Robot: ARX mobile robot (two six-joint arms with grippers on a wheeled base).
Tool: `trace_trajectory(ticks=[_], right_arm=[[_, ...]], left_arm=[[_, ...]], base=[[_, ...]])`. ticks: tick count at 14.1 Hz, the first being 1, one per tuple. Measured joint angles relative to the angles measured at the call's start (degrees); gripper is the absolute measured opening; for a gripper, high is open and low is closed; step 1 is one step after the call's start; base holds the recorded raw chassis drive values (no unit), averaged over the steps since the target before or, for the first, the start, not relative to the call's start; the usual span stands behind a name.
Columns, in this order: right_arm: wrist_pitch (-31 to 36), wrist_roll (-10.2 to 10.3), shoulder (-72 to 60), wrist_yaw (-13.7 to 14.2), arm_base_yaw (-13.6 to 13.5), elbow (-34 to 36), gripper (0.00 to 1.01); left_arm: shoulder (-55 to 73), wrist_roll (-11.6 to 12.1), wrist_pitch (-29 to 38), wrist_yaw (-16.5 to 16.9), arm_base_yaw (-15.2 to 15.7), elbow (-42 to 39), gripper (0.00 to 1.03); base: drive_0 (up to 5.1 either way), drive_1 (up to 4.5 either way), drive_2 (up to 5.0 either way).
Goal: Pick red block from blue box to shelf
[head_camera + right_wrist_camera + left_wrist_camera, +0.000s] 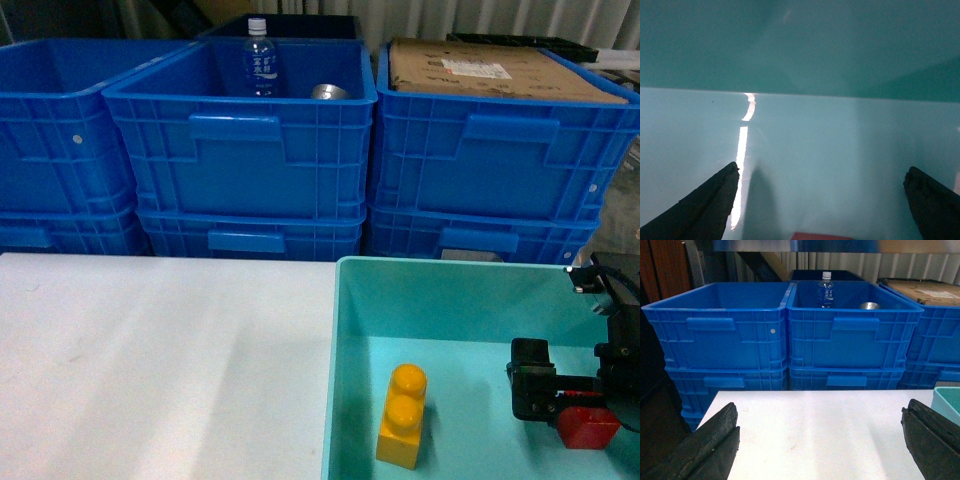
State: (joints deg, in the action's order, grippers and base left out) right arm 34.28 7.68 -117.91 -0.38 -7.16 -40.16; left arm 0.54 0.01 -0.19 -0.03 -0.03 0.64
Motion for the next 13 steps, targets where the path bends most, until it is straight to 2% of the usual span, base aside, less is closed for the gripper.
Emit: trace_trajectory(ticks=[1,2,3,4,7,10,11,13], right_arm=[[1.16,-0.02,-2.32,0.92,-0.35,-0.72,0.76],[1.86,0.0,-2.73,1.31,-0.74,-0.59,0.43],[2.05,0.04,-2.75,1.53,-1.11,-0.35,0.32],[2.36,0.07,-2.64,1.55,-1.51,0.15,0.27],[2.62,-0.02,-0.83,1.42,-2.64,1.75,0.27],[0.76,-2.01,10.03,0.17,-4.11,3.8,0.27],[-1.31,-2.93,17.22,-1.77,-3.93,3.76,0.27],[-5.53,-4.0,29.44,-5.35,-1.33,3.74,0.27]], left_arm=[[0.0,0.0,0.02,0.0,0.0,0.0,0.98],[0.0,0.0,0.0,0.0,0.0,0.0,0.98],[0.0,0.0,0.0,0.0,0.0,0.0,0.98],[0.0,0.02,-0.02,0.0,0.0,0.0,0.98],[0.0,0.0,-0.02,0.0,0.0,0.0,0.98],[0.0,0.0,-0.02,0.02,0.0,0.0,0.98],[0.0,0.0,0.0,0.0,0.0,0.0,0.98],[0.0,0.0,0.0,0.0,0.0,0.0,0.98]], base=[[0.0,0.0,0.0],[0.0,0.0,0.0],[0.0,0.0,0.0],[0.0,0.0,0.0],[0.0,0.0,0.0],[0.0,0.0,0.0],[0.0,0.0,0.0],[0.0,0.0,0.0]])
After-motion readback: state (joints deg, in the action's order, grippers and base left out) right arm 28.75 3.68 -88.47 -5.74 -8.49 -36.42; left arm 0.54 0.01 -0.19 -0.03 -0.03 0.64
